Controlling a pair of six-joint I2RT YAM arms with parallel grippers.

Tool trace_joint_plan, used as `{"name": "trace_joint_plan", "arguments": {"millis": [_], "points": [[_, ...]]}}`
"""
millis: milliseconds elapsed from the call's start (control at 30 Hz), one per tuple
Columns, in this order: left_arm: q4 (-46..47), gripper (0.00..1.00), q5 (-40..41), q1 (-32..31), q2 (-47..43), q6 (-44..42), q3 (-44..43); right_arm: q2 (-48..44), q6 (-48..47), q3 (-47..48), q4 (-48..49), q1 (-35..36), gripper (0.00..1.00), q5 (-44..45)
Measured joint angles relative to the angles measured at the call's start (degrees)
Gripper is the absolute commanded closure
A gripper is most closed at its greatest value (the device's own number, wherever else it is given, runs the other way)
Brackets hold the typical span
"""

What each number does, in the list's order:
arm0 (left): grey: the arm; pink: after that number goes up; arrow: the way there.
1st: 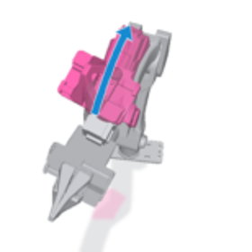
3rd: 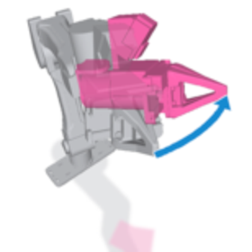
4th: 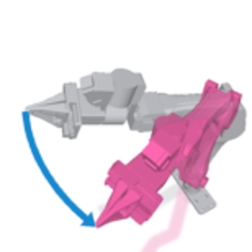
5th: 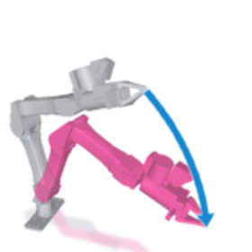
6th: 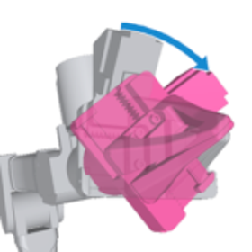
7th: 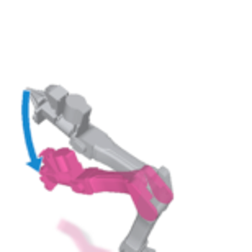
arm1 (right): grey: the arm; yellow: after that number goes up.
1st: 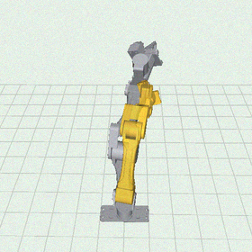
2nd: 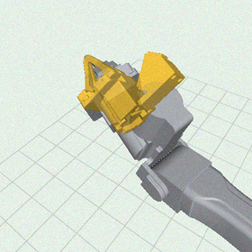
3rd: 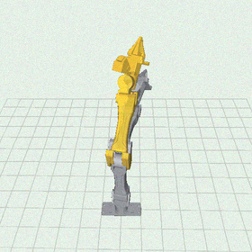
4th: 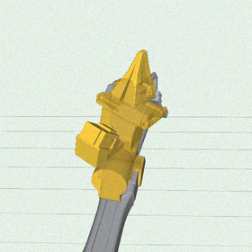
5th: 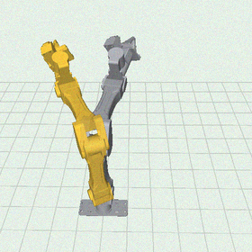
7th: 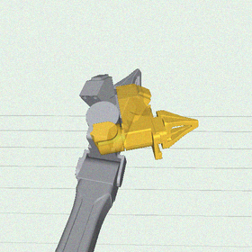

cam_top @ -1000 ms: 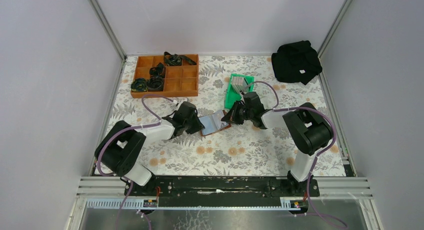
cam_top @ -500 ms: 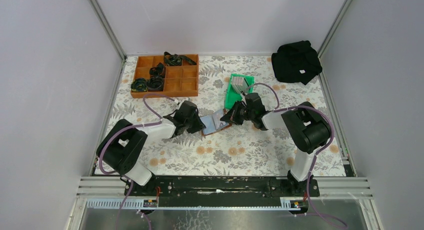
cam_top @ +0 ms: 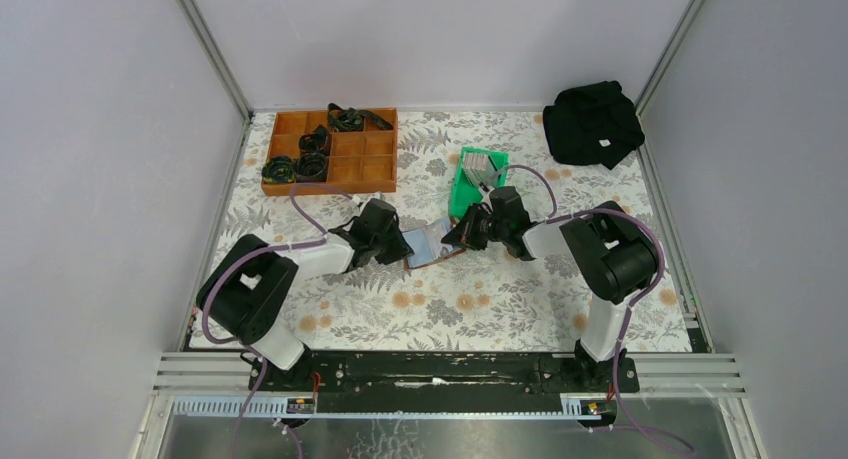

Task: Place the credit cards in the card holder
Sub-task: Insert the credit card into the card holder.

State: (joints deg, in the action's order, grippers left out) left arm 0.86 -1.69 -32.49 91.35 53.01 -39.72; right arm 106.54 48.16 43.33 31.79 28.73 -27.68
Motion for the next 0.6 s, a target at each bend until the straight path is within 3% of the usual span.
{"name": "trace_joint_plan", "arguments": {"millis": [600], "points": [[0.07,0.74,-0.42,0.02,1.38,-0.11,-1.29,0.50,-4.72,1.79,-1.51,0.57,1.00,1.11]]}}
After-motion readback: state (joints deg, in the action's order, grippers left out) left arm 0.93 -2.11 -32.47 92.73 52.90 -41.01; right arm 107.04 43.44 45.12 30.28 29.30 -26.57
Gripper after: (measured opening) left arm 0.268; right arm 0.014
